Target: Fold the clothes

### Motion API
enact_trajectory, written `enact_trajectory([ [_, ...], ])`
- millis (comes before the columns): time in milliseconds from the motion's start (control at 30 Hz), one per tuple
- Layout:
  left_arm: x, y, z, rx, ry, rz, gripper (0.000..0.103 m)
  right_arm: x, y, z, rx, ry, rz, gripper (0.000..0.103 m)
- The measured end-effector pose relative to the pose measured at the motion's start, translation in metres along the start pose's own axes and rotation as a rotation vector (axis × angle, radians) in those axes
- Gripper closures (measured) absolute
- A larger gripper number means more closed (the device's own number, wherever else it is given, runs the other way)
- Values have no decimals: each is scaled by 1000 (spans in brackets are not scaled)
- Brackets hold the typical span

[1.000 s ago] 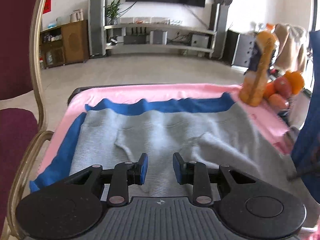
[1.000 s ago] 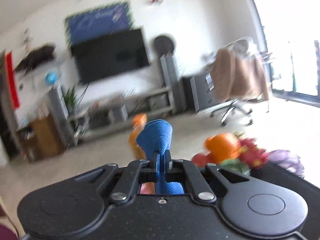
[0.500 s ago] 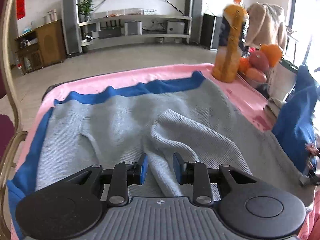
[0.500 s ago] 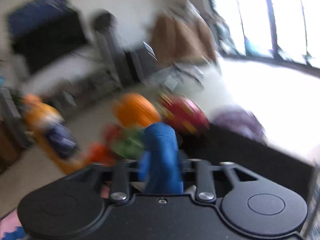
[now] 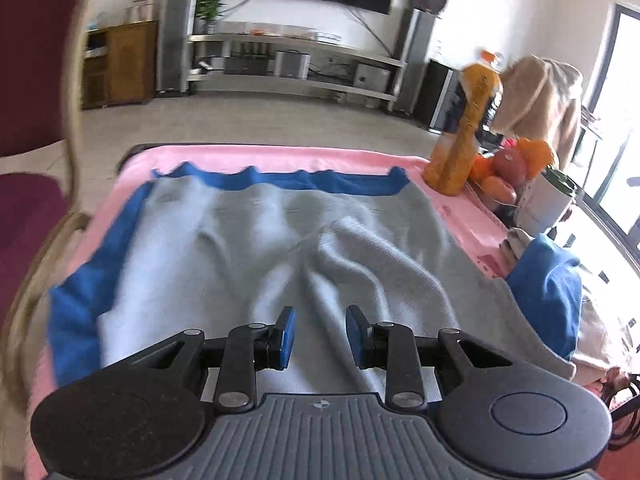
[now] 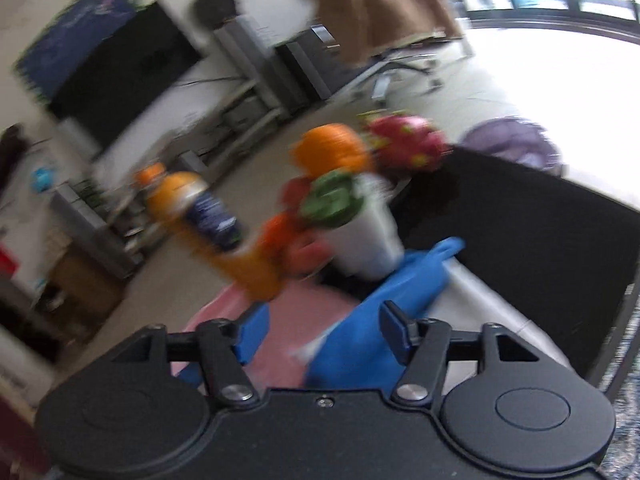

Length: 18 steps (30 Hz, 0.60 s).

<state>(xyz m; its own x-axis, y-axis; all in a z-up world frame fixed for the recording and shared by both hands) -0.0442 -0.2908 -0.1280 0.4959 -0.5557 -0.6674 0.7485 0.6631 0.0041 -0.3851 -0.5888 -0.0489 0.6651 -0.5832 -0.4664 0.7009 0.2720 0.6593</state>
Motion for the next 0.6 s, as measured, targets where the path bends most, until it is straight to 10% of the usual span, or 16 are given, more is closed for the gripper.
enact_trajectory([
  [133, -8, 30, -18, -44, 46, 62, 75, 10, 15, -37, -4, 94, 89, 41],
  [200, -2, 40, -31, -82, 98, 64, 78, 27, 5, -60, 8, 138, 85, 69],
  [267, 6, 41, -40, -83, 141, 72, 80, 45, -9, -84, 37, 197, 51, 77],
  [600, 21, 24, -55, -18, 192, 84, 79, 51, -46, -134, 17, 320, -33, 69],
])
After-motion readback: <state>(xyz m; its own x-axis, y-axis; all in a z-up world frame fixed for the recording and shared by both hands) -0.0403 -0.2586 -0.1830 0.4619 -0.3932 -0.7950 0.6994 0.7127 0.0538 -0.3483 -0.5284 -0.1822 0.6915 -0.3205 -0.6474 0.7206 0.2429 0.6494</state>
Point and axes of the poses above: each gripper's, at about its wrist camera, not at the fingertips, and x roughly the way its jaws point, y to its left, z to its top, the point moved 4 cm from there along x, roughly the way its jaws point, and after that the axes turned 14 degrees about z, right-handed, at the moved point
